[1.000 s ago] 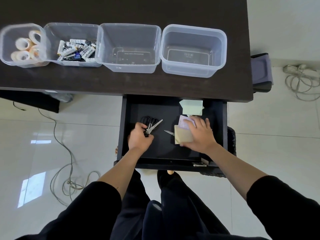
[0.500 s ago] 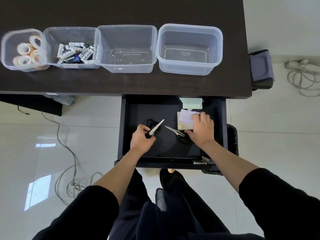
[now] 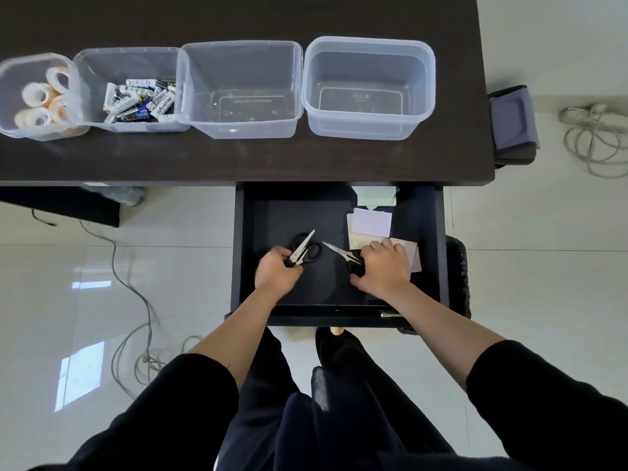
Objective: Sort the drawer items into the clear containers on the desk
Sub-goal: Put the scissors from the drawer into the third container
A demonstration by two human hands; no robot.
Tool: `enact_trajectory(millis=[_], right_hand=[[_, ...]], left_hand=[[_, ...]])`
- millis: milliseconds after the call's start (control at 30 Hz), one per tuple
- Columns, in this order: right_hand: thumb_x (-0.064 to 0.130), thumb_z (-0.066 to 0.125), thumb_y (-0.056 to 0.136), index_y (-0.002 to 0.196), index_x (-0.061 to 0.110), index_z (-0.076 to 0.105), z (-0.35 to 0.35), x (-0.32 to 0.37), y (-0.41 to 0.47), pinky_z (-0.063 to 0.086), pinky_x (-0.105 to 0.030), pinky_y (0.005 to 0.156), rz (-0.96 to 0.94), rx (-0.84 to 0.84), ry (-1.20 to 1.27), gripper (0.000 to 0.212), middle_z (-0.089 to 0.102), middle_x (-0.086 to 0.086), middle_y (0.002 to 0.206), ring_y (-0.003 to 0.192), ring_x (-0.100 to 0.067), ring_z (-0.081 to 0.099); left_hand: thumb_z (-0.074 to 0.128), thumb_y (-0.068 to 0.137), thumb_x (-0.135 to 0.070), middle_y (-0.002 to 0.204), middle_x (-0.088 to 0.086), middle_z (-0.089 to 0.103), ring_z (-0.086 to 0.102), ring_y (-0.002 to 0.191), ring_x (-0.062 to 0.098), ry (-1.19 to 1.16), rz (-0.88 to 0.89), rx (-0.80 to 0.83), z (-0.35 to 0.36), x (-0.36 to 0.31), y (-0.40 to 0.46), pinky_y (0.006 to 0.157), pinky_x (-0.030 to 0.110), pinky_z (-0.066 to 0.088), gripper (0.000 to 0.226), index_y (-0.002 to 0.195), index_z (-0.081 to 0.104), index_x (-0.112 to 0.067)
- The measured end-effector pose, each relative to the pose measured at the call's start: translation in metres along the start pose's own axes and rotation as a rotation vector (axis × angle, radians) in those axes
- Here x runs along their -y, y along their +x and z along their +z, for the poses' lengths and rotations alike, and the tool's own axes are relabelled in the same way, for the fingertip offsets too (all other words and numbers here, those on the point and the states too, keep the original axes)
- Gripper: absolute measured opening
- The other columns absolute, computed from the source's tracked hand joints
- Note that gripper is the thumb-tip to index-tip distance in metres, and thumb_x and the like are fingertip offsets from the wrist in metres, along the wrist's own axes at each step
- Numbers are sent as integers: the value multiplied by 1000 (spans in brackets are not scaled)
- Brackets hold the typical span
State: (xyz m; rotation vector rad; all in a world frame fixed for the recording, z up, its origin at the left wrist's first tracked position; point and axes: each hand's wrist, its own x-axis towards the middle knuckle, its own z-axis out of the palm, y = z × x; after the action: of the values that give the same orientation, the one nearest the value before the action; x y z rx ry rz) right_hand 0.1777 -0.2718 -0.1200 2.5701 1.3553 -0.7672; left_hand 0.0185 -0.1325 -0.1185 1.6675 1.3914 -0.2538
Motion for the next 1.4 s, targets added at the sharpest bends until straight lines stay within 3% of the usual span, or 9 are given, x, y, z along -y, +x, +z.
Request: enact_trajectory(millis=[100,333,567,733,900,1067,1167,1267,1400], right_hand=[[52,66,69,110,14,61,-5,1,-2,34,-38,94,43,10,77,56,57,-1,111,115,-24,44],[48,71,62,97,20,65,-13,-5,-25,35,-36,92,135,-170,366,45,60,5,100,105,-21,49],[41,72,61,97,18,64,-42,1,-33,39,-39,87,190,-351,504,43,60,3,97,94,-23,53],[32,73,63,99,14,64,-79,14,-32,44,-37,86,-35,-413,586,42,59,2,98,95,-22,55],[25,76,65,101,10,63,-121,30,-29,37,-23,80,-186,-494,583,41,57,1,97,93,-19,52],[24,75,67,106,11,63,-166,46,-20,42,-24,83,-254,-580,600,43,55,2,100,98,-16,49],[26,72,72,116,12,62,-194,60,-9,43,-24,84,-295,-592,544,47,51,3,102,106,-15,45],[26,71,76,122,10,60,-219,78,7,38,-20,87,-306,-594,527,50,47,4,101,106,-15,43],[26,69,80,124,8,58,-248,101,29,43,-26,90,-288,-666,500,49,49,-1,107,109,-17,44]], left_hand=[[68,80,-16,93,-5,59,55,78,14,40,36,-11,-1,-2,-4,58,24,45,31,110,60,-15],[65,84,-15,98,-4,64,60,78,14,-51,82,-33,-9,-10,-14,68,34,55,24,108,60,-15],[59,90,-19,80,1,61,55,61,13,6,147,-65,-28,-23,-27,53,26,44,6,91,53,-18],[55,92,-16,90,0,62,59,81,19,45,247,33,-52,-38,-38,72,31,48,15,107,58,-14],[45,95,-7,77,0,55,52,63,12,131,351,148,-92,-61,-50,54,19,43,15,102,57,-12],[55,90,-7,99,11,69,62,93,24,178,486,78,-152,-91,-50,90,37,50,18,104,66,-11],[63,87,-6,107,1,67,60,98,12,156,511,16,-191,-115,-43,92,25,46,28,114,64,-9],[68,84,-9,99,-1,65,61,96,12,183,554,-12,-229,-140,-29,91,24,46,26,110,67,-10],[68,83,-12,91,0,71,65,86,13,293,625,-1,-271,-171,1,84,28,51,13,96,72,-13]])
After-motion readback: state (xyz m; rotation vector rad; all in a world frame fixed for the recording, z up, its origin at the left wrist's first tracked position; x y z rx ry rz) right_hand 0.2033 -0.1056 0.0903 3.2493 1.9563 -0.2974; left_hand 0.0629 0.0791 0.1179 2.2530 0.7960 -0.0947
